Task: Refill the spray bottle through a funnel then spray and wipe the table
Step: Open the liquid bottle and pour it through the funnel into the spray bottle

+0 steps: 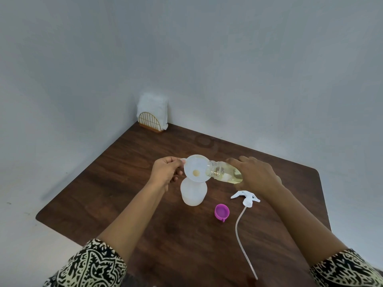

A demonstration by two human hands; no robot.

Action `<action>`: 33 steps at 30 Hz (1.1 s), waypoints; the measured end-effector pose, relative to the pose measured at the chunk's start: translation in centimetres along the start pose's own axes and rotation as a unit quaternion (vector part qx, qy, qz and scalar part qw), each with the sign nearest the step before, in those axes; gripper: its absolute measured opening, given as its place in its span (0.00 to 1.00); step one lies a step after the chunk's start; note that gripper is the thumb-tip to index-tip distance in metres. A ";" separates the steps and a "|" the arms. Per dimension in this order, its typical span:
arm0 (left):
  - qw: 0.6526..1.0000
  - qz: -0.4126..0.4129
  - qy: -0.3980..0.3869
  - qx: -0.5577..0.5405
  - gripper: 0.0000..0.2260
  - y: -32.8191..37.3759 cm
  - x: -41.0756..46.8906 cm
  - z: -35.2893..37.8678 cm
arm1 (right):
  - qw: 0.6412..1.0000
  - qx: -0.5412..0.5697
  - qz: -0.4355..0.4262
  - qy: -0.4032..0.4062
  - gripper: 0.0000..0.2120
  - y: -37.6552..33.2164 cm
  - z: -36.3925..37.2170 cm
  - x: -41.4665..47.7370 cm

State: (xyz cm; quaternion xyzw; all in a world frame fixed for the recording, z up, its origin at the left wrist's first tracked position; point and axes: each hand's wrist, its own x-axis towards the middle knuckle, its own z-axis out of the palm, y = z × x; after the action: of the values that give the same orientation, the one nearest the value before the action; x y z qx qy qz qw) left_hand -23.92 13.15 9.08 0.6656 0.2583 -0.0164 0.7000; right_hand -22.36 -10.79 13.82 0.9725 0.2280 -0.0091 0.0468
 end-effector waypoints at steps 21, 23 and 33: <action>1.000 0.001 0.001 -0.001 0.03 0.0 0.0 0.0 | 1.000 -0.007 -0.004 -0.009 0.31 0.0 -0.3 0.2; 1.000 0.001 -0.001 -0.001 0.03 -0.1 0.0 -0.1 | 1.000 -0.008 -0.006 -0.007 0.31 -0.1 -0.2 0.2; 1.000 0.005 -0.007 0.005 0.04 -0.2 0.0 -0.1 | 1.000 -0.011 -0.011 -0.007 0.31 -0.2 0.0 0.3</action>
State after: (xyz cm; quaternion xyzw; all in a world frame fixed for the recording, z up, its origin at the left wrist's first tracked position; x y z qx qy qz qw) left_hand -23.99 13.27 8.92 0.6706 0.2498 -0.0186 0.6982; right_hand -22.20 -10.46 13.81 0.9692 0.2389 -0.0135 0.0589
